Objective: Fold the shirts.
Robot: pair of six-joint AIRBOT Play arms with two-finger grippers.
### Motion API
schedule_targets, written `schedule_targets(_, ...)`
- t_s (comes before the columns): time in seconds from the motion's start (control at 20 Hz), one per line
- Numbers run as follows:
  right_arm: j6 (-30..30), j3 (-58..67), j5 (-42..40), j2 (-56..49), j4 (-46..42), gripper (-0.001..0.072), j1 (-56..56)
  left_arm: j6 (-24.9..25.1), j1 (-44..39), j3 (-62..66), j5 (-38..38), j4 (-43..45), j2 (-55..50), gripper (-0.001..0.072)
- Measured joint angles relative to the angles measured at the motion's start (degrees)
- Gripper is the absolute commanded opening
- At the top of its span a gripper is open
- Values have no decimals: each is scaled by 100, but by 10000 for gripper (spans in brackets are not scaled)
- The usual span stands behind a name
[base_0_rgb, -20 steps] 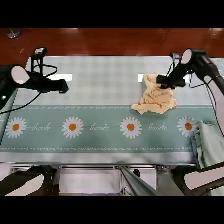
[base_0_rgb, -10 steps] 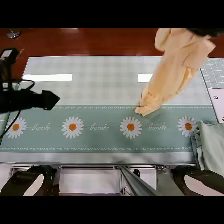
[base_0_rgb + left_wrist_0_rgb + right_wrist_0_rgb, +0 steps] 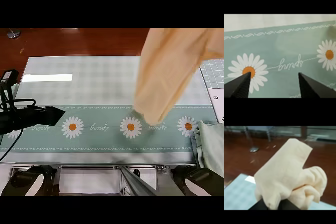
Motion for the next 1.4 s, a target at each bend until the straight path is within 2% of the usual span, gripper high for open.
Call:
schedule_targets(0.25,39,-772,540,-634,122,37,968,0,7,-48,181,42,-13,704)
schedule_targets(0.55,229,-2275,-24,-2114,837,38,2017,0,11,-55,284,295,-66,704)
schedule_targets(0.6,232,-2378,-98,-2393,1043,56,2127,0,11,-55,299,354,-74,704)
schedule_targets(0.65,232,-2441,-170,-2610,1241,289,2190,0,11,-55,297,461,-79,704)
schedule_targets(0.7,232,-2487,-210,-2778,1421,646,2205,0,11,-55,299,625,-79,704)
schedule_targets(0.75,229,-2511,-219,-2889,1550,619,2151,0,11,-55,302,765,-81,704)
schedule_targets(0.9,205,-2500,144,-2833,1611,619,1622,0,11,-55,254,846,-122,703)
schedule_targets(1.15,317,-2903,1213,-1784,118,618,-66,7,24,-79,-37,354,-695,702)
schedule_targets(1.25,431,-3707,1351,-1139,-332,617,-839,245,35,-168,-157,-109,-1104,702)
schedule_targets(1.4,498,-5327,1222,-234,-101,617,-1556,927,46,-393,-157,-1161,-1816,702)
